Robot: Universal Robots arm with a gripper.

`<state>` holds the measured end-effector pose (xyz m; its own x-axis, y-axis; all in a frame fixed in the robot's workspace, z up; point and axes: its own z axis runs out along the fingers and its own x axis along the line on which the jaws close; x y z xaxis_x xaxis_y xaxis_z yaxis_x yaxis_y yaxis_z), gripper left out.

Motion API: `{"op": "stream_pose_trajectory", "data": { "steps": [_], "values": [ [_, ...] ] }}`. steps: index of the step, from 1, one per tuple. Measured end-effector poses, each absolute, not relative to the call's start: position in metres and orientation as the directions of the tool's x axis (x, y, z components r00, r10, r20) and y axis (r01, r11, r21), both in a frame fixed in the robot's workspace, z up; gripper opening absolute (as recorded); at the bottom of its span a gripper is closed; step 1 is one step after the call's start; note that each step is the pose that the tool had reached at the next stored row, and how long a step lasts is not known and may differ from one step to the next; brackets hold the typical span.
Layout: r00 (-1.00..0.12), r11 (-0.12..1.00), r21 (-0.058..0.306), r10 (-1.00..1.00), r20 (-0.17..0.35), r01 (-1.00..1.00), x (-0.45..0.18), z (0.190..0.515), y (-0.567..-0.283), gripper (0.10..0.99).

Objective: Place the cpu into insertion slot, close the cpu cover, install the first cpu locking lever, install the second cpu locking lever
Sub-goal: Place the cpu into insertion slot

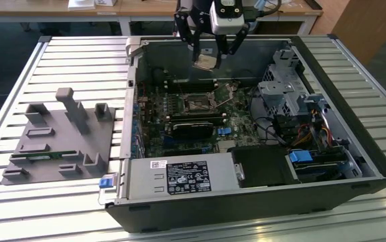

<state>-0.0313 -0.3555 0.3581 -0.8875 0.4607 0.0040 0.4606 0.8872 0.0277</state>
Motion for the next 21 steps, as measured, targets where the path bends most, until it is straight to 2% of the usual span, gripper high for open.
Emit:
{"op": "stream_pose_trajectory", "data": {
  "steps": [21],
  "values": [
    [-0.837, 0.836, 0.022, 0.548, 0.001, 0.548, -0.0314, 0.3514, -0.3554, 0.537]
  ]
}}
